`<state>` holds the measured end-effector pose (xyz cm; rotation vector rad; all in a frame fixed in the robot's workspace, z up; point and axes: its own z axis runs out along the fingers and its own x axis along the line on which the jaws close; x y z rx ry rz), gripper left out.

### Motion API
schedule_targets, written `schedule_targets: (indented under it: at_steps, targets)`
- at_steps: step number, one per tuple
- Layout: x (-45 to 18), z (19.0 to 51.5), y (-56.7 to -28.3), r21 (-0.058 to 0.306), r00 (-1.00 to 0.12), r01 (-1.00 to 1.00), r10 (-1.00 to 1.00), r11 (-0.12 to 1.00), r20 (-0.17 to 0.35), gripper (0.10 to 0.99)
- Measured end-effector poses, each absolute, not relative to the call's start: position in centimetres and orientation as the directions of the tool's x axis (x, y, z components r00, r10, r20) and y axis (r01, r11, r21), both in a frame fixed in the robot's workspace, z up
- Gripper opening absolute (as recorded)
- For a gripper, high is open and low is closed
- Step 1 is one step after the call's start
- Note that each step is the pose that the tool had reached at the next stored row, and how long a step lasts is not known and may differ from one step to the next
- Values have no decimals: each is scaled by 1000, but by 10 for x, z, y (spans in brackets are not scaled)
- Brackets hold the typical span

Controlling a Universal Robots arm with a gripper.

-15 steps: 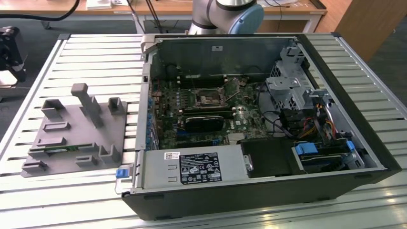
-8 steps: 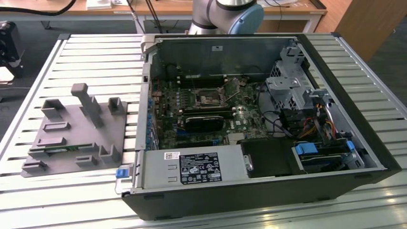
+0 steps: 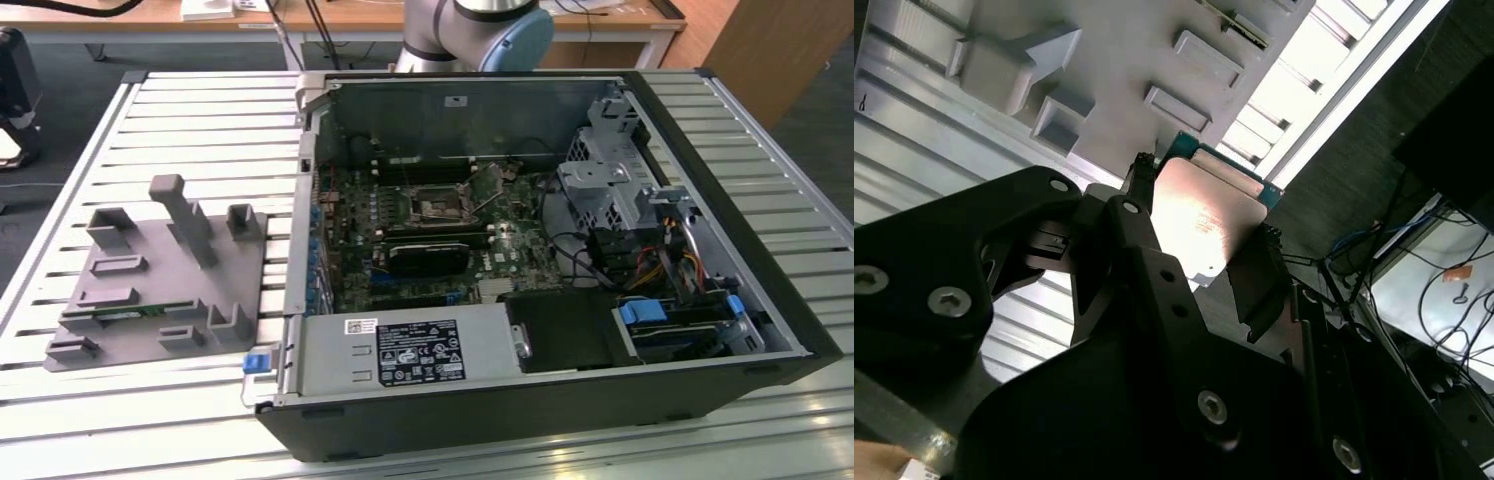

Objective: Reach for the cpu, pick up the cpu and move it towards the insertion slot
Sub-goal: 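Pick up the cpu and move it towards the insertion slot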

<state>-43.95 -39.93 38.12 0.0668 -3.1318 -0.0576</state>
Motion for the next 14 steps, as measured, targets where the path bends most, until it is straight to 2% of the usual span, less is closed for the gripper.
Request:
schedule_targets:
  at_steps: [14]
  targets:
    - [-420,389,-399,37,-999,-42,-43,998,8,545]
